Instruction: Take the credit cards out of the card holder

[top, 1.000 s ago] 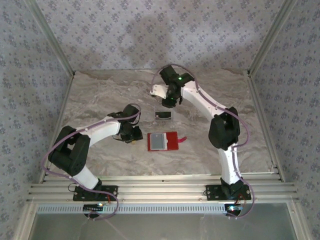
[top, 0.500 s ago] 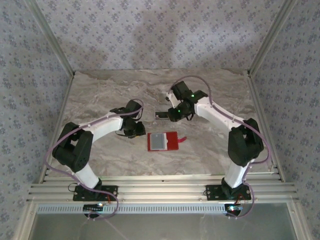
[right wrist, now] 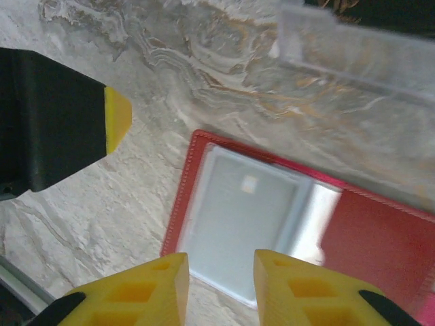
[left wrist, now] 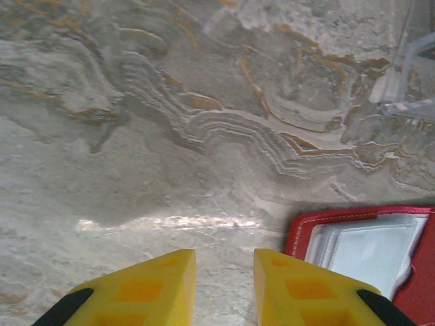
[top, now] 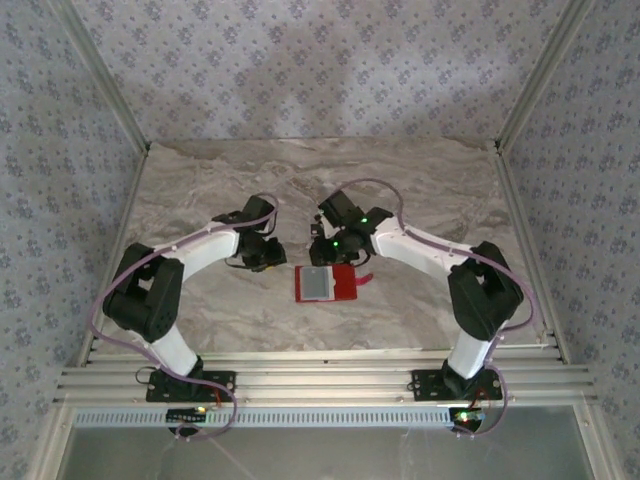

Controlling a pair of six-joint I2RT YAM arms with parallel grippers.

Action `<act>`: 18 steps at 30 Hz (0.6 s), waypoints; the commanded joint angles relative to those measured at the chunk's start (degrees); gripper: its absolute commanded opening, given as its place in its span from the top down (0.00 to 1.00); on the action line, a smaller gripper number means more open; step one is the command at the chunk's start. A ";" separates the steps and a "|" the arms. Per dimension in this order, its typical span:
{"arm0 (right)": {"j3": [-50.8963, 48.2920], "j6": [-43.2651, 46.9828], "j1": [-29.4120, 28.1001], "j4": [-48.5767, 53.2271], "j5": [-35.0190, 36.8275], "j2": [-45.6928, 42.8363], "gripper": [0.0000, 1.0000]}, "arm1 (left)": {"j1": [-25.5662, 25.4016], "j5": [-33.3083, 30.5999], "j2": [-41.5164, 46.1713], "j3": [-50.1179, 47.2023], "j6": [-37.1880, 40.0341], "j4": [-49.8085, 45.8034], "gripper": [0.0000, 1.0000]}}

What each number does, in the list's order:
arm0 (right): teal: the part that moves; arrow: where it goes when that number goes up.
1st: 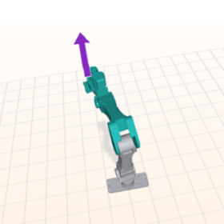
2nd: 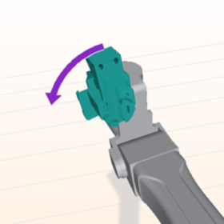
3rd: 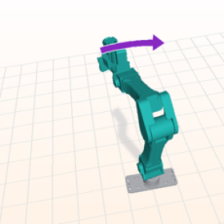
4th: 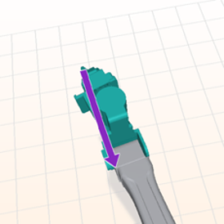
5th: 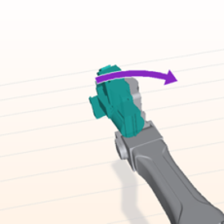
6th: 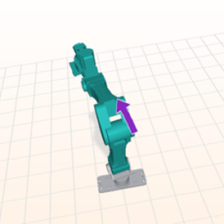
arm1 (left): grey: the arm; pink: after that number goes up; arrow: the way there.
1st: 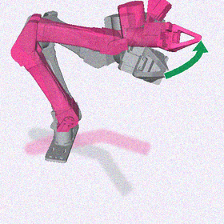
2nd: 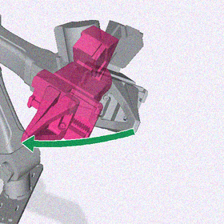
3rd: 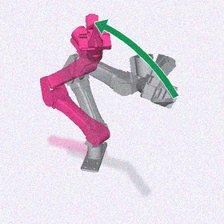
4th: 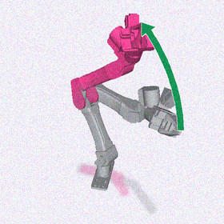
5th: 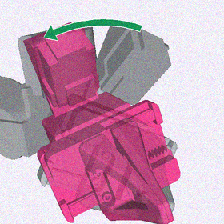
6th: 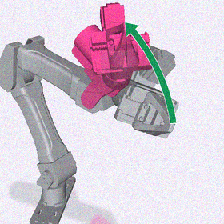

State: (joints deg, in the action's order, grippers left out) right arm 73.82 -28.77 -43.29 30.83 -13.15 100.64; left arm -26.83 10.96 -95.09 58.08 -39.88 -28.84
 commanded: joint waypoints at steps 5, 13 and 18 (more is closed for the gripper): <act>4.86 -5.40 -3.43 -1.32 -0.65 7.94 0.58 | 4.16 1.36 6.21 -4.36 1.59 0.01 0.71; 7.53 -6.84 -5.26 -2.20 -1.20 13.36 0.52 | 6.09 2.11 8.34 -6.08 2.32 -0.19 0.71; 8.28 -6.82 -5.71 -1.85 -1.12 14.94 0.50 | 6.13 2.35 8.11 -6.08 2.29 -0.16 0.71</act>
State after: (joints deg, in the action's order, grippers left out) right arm 80.66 -34.54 -48.53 28.38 -14.22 114.48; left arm -20.99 12.27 -88.14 52.31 -38.74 -28.53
